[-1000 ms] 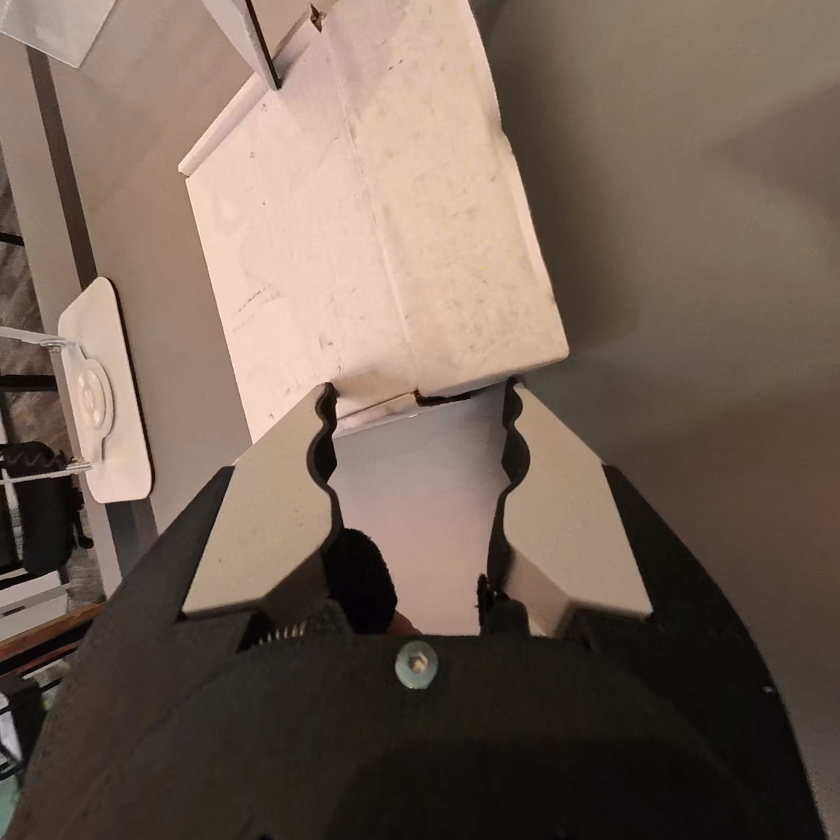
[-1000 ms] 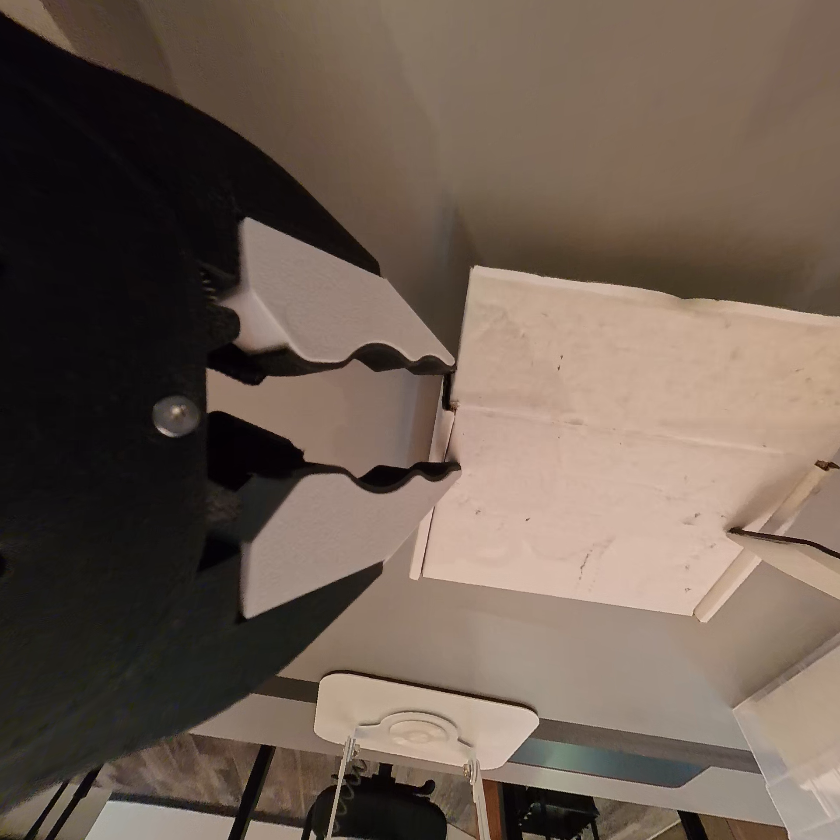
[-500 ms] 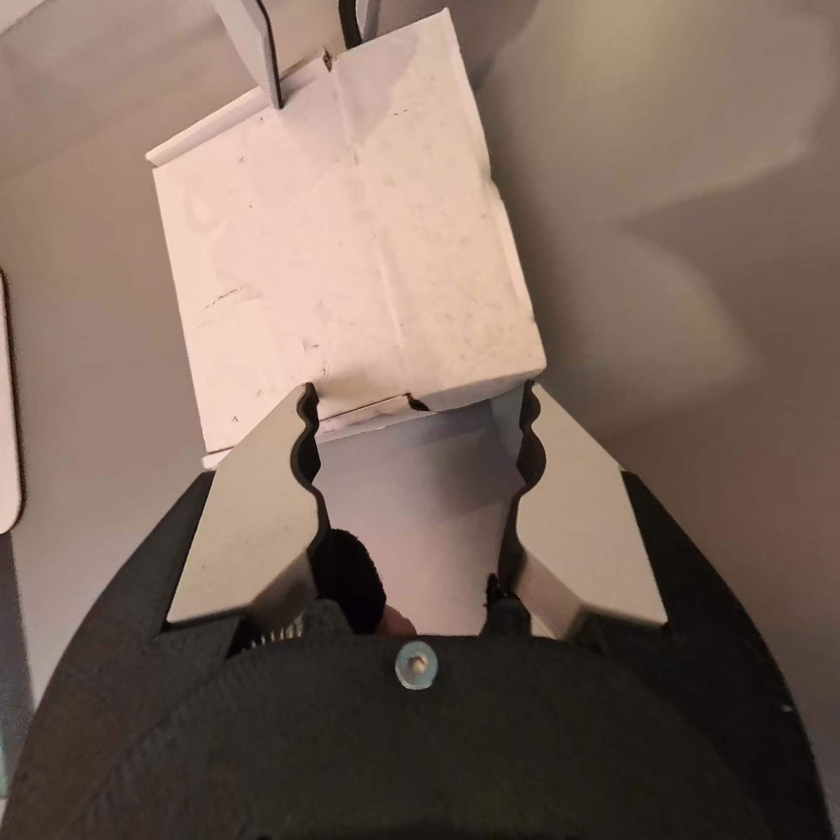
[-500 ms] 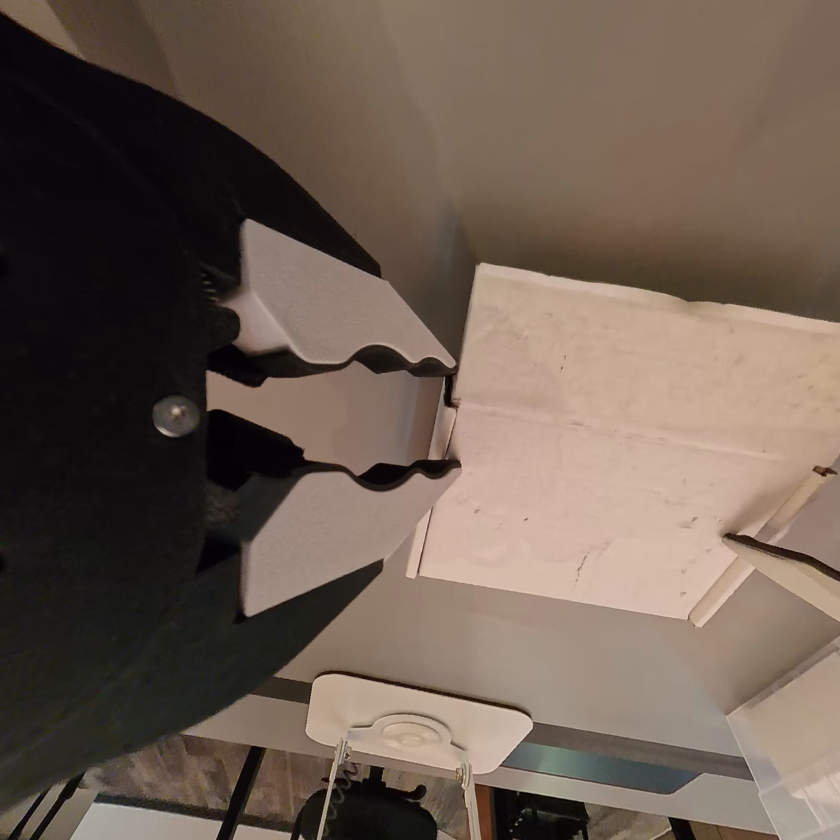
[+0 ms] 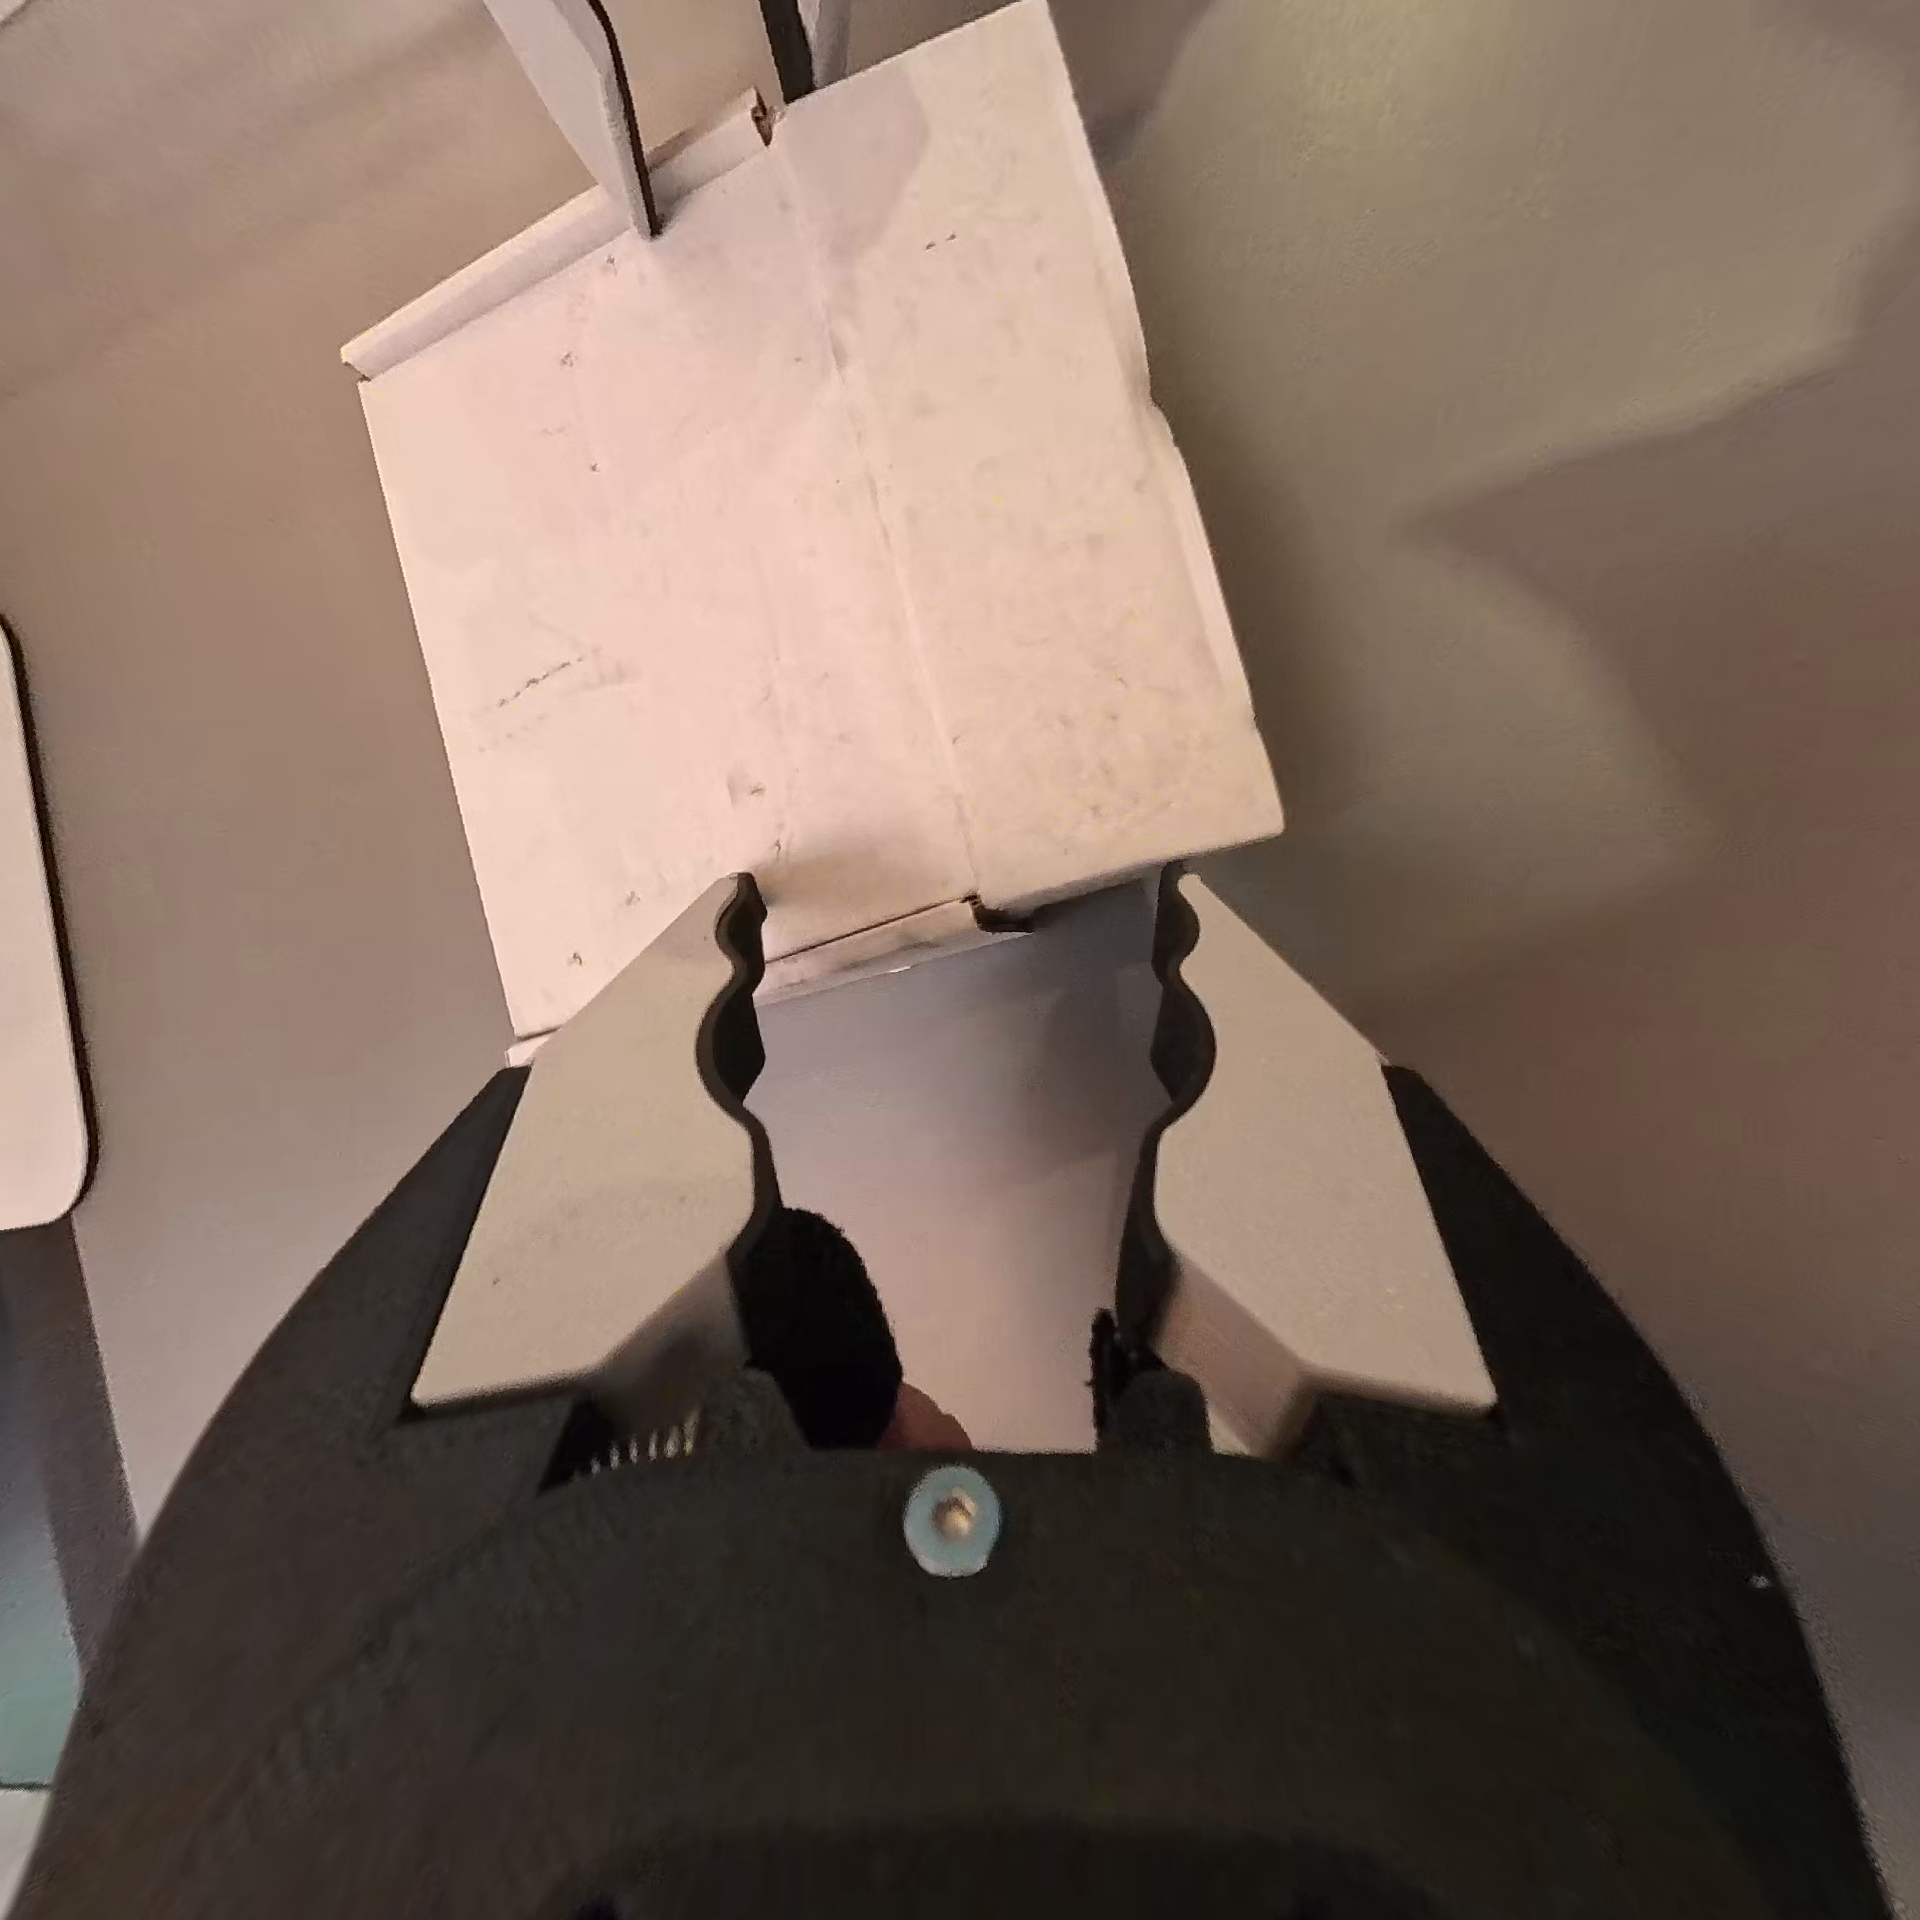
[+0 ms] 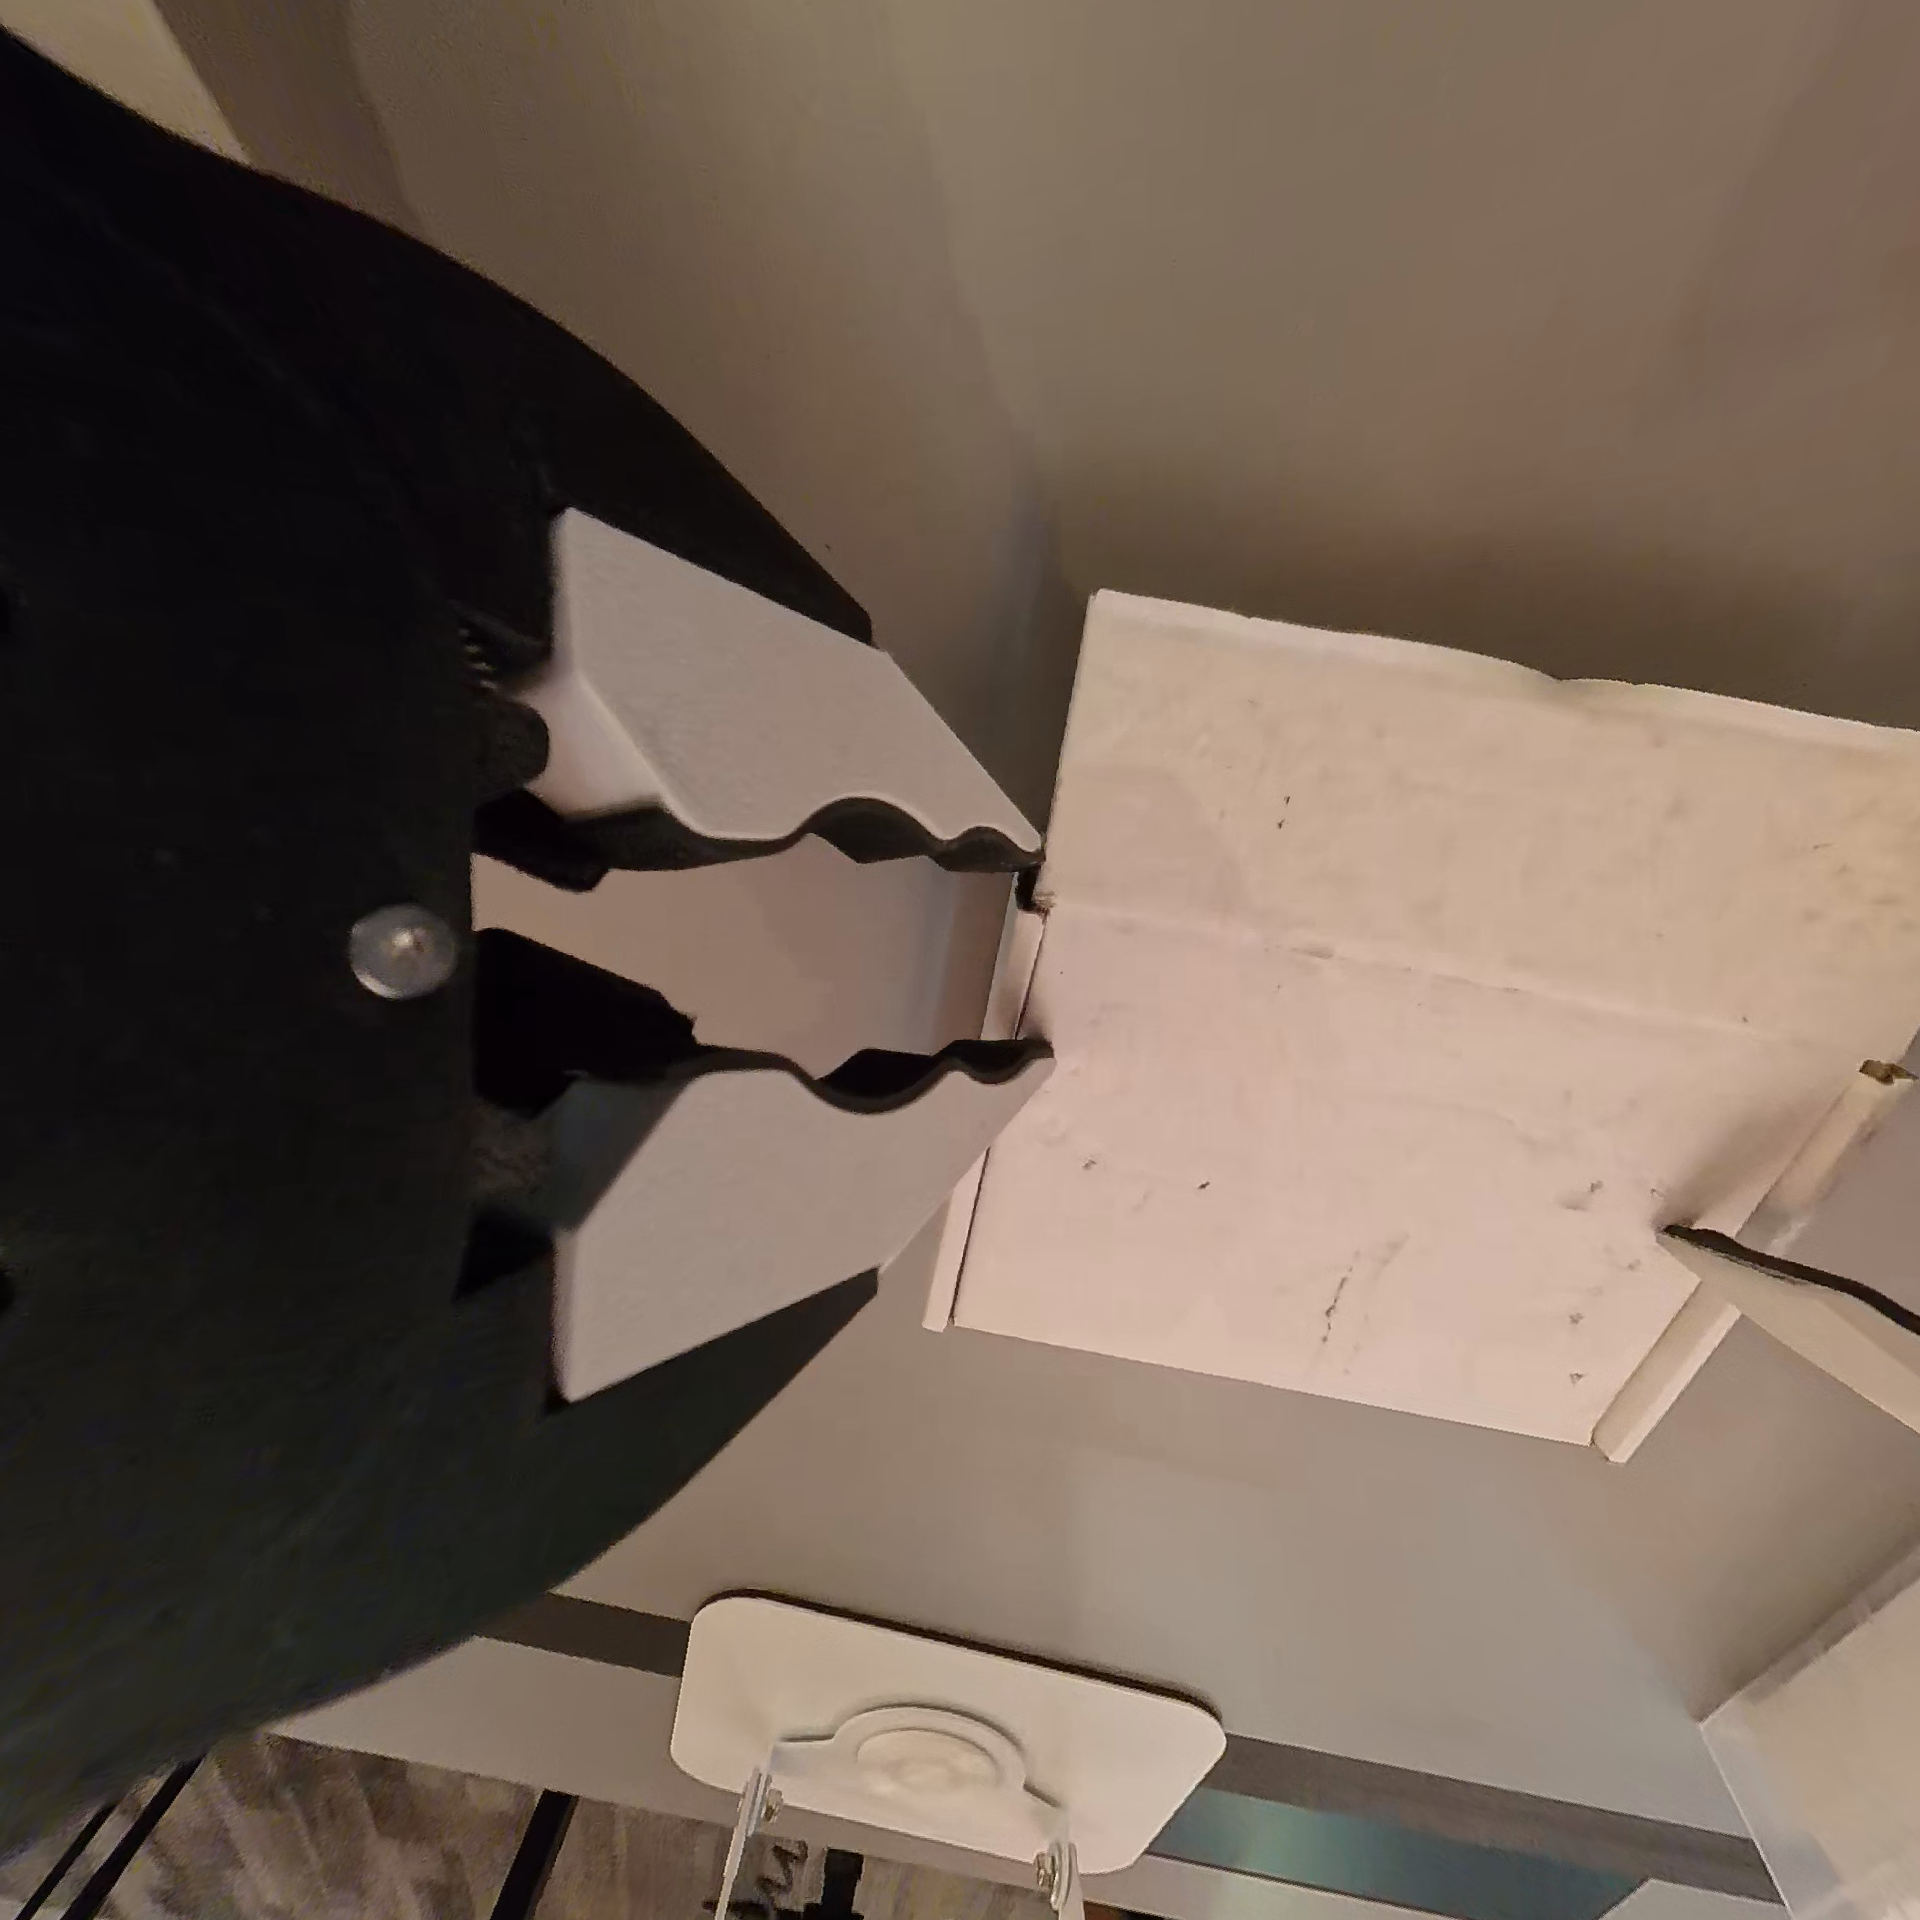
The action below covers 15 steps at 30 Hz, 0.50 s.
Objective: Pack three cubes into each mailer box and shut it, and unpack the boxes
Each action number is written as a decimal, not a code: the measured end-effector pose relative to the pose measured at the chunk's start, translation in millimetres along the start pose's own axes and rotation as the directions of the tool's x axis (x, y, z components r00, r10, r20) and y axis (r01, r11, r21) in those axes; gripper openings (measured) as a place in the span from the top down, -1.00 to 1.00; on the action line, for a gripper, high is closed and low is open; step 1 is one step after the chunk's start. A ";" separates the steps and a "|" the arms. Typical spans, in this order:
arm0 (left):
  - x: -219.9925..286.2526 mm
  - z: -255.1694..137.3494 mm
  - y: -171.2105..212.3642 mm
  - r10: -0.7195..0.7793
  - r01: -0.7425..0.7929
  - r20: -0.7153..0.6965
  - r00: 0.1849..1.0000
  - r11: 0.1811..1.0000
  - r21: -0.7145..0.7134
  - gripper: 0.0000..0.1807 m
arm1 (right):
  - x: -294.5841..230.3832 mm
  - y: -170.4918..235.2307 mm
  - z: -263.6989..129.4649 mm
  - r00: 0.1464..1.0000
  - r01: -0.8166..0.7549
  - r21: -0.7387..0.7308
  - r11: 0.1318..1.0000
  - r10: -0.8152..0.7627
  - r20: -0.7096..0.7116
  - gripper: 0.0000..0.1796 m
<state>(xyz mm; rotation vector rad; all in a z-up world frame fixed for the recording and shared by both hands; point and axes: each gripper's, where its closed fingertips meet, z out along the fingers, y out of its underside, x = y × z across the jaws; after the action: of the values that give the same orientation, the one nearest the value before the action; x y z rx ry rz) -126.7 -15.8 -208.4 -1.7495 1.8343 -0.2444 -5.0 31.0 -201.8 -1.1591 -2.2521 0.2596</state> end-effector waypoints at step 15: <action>-0.8 1.4 1.5 0.039 -0.038 0.030 0.999 0.998 -0.041 0.20 | 0.3 0.1 0.6 1.000 0.008 -0.017 1.000 -0.008 -0.026 0.66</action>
<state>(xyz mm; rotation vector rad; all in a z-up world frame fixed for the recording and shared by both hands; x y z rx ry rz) -127.3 -14.4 -210.1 -1.7339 1.8611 -0.1647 -5.4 31.4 -202.2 -1.1559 -2.2397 0.2208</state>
